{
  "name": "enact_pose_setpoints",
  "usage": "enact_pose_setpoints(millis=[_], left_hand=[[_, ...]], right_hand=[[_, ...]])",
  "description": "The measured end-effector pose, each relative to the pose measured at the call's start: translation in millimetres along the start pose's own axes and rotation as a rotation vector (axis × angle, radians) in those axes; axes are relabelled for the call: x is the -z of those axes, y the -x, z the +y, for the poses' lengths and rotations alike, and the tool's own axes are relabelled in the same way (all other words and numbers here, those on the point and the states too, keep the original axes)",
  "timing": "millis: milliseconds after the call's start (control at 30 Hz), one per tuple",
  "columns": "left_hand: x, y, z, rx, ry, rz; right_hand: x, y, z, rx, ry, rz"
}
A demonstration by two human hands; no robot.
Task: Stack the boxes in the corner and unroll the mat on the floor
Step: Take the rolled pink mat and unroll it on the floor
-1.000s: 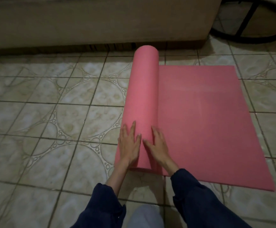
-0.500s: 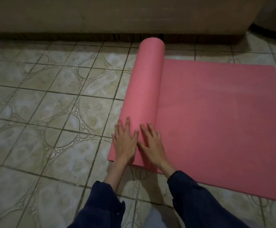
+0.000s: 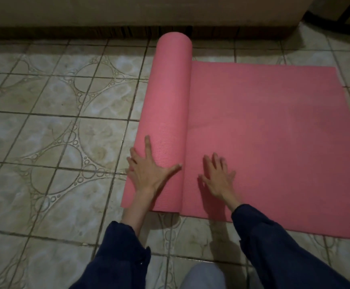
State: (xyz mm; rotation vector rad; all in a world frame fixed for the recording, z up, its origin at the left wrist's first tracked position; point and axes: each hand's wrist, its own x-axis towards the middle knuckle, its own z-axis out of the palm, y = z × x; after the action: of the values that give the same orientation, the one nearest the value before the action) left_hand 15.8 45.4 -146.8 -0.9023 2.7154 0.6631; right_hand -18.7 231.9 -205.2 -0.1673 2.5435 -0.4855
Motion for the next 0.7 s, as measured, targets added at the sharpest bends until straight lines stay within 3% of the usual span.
enact_pose_setpoints(millis=[100, 367, 700], left_hand=[[-2.6, -7.1, 4.2, -0.009, -0.067, -0.006], [-9.4, 8.3, 29.8, -0.076, -0.100, 0.129], [-18.9, 48.1, 76.8, -0.148, -0.136, 0.121]], right_hand=[[-1.0, -10.6, 9.8, -0.014, 0.085, -0.048], [-14.9, -5.9, 21.5, -0.018, 0.115, 0.034], [4.9, 5.2, 67.3, -0.065, 0.166, -0.021]])
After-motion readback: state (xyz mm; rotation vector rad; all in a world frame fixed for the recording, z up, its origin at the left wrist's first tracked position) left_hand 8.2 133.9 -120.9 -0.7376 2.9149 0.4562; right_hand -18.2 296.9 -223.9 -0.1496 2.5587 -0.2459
